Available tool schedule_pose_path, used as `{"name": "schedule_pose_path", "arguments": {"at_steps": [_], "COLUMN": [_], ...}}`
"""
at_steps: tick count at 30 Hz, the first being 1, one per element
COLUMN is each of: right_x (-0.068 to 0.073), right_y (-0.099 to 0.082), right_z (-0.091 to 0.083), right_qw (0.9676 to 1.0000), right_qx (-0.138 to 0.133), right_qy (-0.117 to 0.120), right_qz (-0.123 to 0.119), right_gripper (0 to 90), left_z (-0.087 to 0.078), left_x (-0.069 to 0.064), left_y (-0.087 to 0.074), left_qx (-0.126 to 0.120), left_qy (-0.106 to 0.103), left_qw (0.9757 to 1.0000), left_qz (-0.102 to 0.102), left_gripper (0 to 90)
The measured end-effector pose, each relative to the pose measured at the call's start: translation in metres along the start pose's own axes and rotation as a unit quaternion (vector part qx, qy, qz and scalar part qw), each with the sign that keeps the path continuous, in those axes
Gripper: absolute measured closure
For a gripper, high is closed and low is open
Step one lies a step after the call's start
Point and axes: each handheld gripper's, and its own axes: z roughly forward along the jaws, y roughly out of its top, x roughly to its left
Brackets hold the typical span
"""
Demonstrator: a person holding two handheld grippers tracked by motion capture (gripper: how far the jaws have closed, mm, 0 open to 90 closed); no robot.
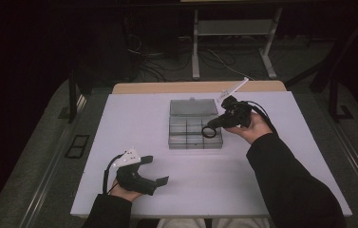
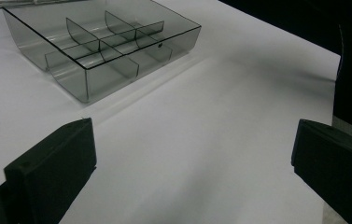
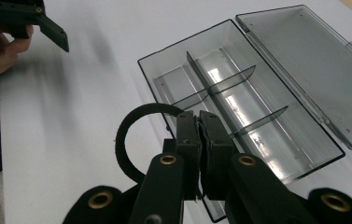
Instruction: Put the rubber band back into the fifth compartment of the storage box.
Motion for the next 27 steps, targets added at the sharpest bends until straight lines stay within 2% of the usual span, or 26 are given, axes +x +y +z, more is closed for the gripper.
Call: {"name": "schedule_pose_path", "arguments": {"at_steps": [13,23,26,27], "right_x": [-0.014,-0.024,-0.028,-0.028], "right_y": [0.01,0.018,0.021,0.022], "right_z": [0.011,0.017,0.02,0.02], "right_qw": [0.9998,0.9993,0.9993,0.999], "right_qx": [0.009,0.003,0.009,0.009], "right_qy": [-0.012,-0.023,-0.027,-0.029], "right_qz": [0.015,0.029,0.026,0.033], "right_gripper": [86.5,86.5,86.5,86.6], "left_z": [0.001,0.001,0.001,0.001], "left_x": [0.0,0.001,0.001,0.001], "left_y": [0.0,0.0,0.0,0.0], "left_qx": [0.001,0.001,0.002,0.001], "left_qy": [-0.002,-0.002,-0.002,-0.002], "left_qw": [1.0,1.0,1.0,1.0], "left_qz": [0.001,0.002,0.003,0.001], "left_gripper": [0.0,0.0,0.0,0.0]}}
